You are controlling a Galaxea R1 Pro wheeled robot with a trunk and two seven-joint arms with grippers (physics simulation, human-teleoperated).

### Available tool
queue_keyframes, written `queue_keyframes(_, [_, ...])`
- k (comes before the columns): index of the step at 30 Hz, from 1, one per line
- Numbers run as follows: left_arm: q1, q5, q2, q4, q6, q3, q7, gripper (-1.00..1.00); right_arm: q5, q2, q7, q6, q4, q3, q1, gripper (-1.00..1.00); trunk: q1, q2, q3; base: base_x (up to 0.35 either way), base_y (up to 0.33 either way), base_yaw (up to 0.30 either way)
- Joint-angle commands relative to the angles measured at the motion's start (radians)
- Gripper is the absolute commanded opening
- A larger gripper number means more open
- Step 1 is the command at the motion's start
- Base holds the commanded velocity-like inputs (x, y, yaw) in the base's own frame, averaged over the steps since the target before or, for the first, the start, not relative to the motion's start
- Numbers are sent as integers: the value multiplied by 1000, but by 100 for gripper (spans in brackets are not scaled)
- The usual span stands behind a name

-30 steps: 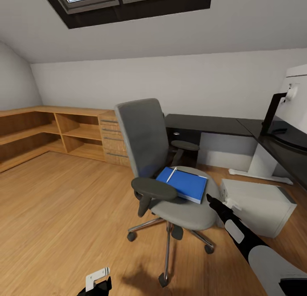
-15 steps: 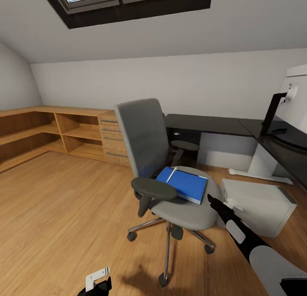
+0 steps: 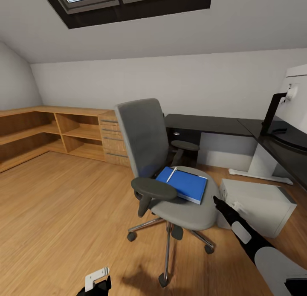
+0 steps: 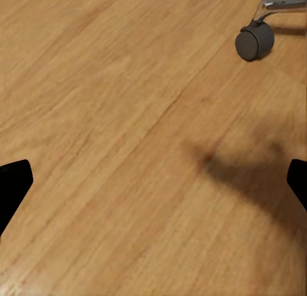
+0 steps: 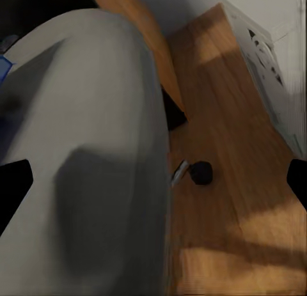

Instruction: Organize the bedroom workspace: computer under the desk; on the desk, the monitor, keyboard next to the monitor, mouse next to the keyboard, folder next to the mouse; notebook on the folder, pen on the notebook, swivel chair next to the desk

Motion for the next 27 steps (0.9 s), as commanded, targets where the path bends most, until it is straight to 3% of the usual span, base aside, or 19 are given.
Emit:
queue_keyframes(1, [0,8,0,2,-6,-2,4,100,-22,-3,1,1,34,9,0,100,0,0,-1,0,0,0])
queue_keyframes(7, [0,7,0,12,-24,-3,4,100,-55,-17,5,62,31,10,0,100,0,0,-1,0,0,0])
queue_keyframes(13, [0,7,0,14,-26,-3,4,100,-58,-19,57,70,34,9,0,100,0,0,-1,0,0,0])
queue_keyframes(18, [0,7,1,14,-27,-2,4,100,-58,-19,62,70,35,9,-1,100,0,0,-1,28,0,0])
queue_keyframes(27, [0,7,1,21,-28,-3,4,100,-58,-18,66,68,37,10,0,100,0,0,-1,227,0,0])
